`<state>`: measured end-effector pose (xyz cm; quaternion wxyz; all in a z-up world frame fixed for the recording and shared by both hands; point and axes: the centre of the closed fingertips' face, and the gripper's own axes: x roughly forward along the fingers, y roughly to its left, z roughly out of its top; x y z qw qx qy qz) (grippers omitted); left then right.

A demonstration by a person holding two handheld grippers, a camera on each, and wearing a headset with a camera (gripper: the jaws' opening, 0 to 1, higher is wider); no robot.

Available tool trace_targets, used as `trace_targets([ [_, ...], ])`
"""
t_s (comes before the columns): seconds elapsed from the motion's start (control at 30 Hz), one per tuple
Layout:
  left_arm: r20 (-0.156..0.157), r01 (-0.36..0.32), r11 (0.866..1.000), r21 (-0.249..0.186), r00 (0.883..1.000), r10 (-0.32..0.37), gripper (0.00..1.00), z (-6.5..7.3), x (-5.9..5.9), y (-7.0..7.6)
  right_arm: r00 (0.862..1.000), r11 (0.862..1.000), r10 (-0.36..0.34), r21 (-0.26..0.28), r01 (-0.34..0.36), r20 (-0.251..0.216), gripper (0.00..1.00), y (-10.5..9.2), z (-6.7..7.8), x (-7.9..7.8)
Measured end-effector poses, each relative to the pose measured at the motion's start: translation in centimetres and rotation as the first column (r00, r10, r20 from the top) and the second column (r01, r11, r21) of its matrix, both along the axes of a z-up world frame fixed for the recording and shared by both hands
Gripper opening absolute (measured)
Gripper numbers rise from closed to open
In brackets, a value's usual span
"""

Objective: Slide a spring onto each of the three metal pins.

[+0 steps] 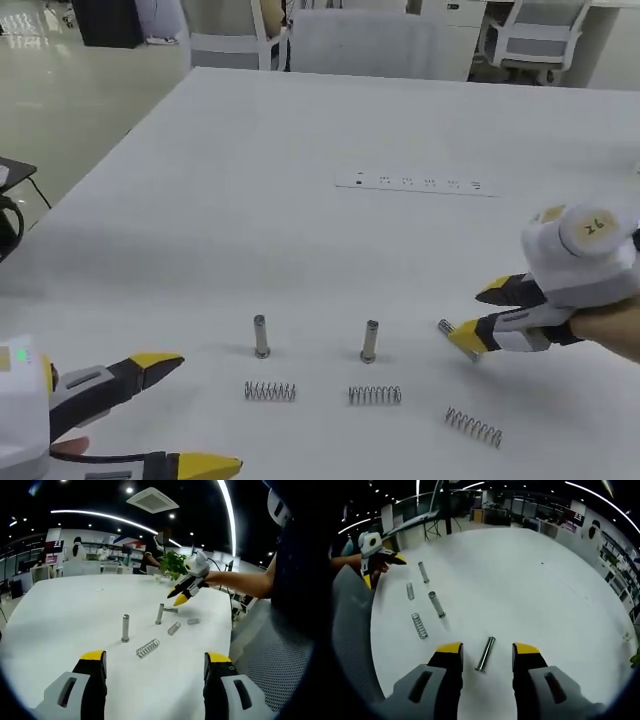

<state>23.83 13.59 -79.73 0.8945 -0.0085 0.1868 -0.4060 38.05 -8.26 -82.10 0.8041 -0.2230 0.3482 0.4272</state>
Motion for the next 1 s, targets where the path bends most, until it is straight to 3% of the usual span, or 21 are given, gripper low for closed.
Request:
trace_targets([
  [0.57, -0.007, 0.005, 1.0, -0.004, 1.0, -0.005, 0.75, -0.3, -0.1, -0.1, 0.996, 0.997, -0.063, -0.05, 0.06, -0.057, 0.18, 0.4, -2.3, 1.1],
  [1.0, -0.015, -0.002, 1.0, -0.007, 1.0, 0.002, 0.75, -0.6, -0.1, 0.0, 0.99, 0.992, -0.103, -0.078, 0.096, -0.096, 0.12, 1.0, -2.9, 1.0],
])
